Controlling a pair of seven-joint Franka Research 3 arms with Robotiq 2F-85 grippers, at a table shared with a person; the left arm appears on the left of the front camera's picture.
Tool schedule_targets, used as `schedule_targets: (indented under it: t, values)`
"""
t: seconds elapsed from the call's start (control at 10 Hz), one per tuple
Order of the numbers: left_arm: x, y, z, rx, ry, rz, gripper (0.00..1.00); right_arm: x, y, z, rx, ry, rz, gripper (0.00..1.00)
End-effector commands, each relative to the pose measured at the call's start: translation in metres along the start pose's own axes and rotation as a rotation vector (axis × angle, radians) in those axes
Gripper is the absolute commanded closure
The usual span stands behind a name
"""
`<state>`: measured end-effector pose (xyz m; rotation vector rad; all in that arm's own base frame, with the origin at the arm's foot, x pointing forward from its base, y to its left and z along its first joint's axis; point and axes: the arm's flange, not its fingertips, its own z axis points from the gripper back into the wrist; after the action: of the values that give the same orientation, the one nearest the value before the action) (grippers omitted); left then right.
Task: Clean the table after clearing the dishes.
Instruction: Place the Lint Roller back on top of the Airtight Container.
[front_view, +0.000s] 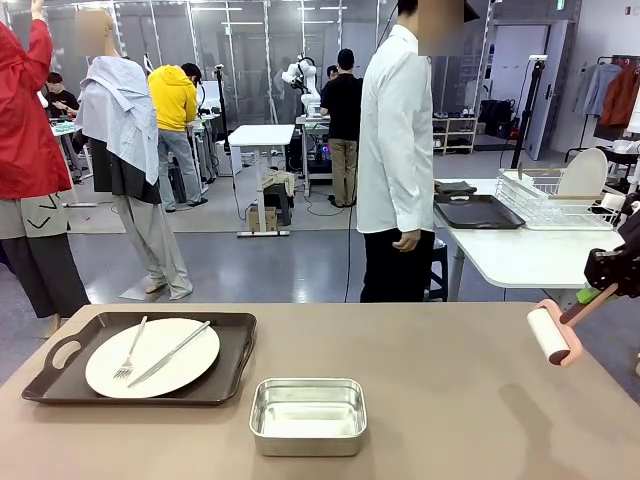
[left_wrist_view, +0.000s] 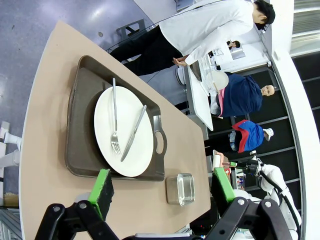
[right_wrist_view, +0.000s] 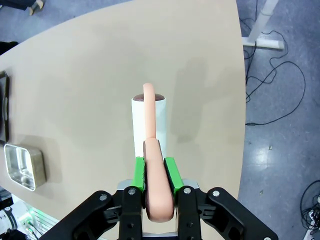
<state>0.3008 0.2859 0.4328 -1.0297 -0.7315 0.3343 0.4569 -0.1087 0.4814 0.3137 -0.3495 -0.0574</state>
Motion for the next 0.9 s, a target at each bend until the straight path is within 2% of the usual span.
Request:
schedule_targets:
  t: [0.0, 0.2, 0.3, 0.4, 0.5, 0.7, 0.8]
  values:
    - [-0.002, -0.001, 0.004, -0.012, 0.005, -0.013, 0.0, 0.0, 0.0, 0.0, 0.0, 0.0, 0.0, 0.79]
    - [-0.002, -0.001, 0.004, -0.012, 0.005, -0.013, 0.0, 0.022, 0.099, 0.023, 0.06, -0.083, 0.35, 0.79]
    - [-0.002, -0.001, 0.004, -0.012, 0.005, -0.013, 0.0, 0.029, 0.142, 0.037, 0.107, -0.097, 0.475, 0.79]
    - [-0.002, -0.001, 0.004, -0.012, 0.005, -0.013, 0.0, 0.031, 0.187, 0.044, 0.116, -0.061, 0.61, 0.79]
    - [-0.002, -0.001, 0.004, -0.012, 0.005, -0.013, 0.0, 0.02, 0.239, 0.046, 0.076, 0.001, 0.801, 0.79]
    - [-0.002, -0.001, 0.004, -0.012, 0.005, -0.013, 0.0, -0.012, 0.314, 0.036, 0.149, 0.048, 1.025, 0.79]
    - [-0.002, -0.001, 0.004, -0.012, 0.005, -0.013, 0.0, -0.03, 0.347, 0.021, 0.144, 0.066, 1.125, 0.79]
